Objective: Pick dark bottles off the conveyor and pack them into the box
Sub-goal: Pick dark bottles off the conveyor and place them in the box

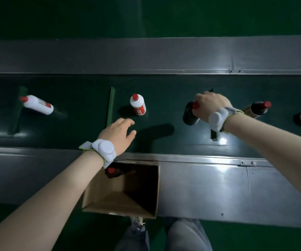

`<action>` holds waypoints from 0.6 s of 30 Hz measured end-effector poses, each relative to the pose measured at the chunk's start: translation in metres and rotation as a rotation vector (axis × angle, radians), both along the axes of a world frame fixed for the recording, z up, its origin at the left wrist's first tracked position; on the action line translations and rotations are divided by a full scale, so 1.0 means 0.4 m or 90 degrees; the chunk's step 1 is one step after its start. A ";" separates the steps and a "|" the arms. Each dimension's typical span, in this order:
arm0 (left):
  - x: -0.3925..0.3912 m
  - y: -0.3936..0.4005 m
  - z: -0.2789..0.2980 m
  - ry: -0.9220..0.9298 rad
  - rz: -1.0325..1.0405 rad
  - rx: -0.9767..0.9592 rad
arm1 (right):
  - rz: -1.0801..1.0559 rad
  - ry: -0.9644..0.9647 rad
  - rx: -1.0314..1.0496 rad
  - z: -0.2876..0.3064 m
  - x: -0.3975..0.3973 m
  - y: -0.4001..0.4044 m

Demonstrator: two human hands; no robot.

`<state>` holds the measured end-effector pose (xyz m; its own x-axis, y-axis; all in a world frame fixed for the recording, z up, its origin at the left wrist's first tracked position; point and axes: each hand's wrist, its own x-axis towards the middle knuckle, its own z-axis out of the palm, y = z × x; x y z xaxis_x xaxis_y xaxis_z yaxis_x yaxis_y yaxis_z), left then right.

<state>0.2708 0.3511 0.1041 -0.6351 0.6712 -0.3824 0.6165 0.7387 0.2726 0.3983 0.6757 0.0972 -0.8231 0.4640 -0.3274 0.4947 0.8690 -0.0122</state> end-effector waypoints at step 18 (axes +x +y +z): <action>0.105 -0.380 0.278 0.091 -0.110 0.054 | 0.142 0.168 0.024 0.567 0.180 -0.724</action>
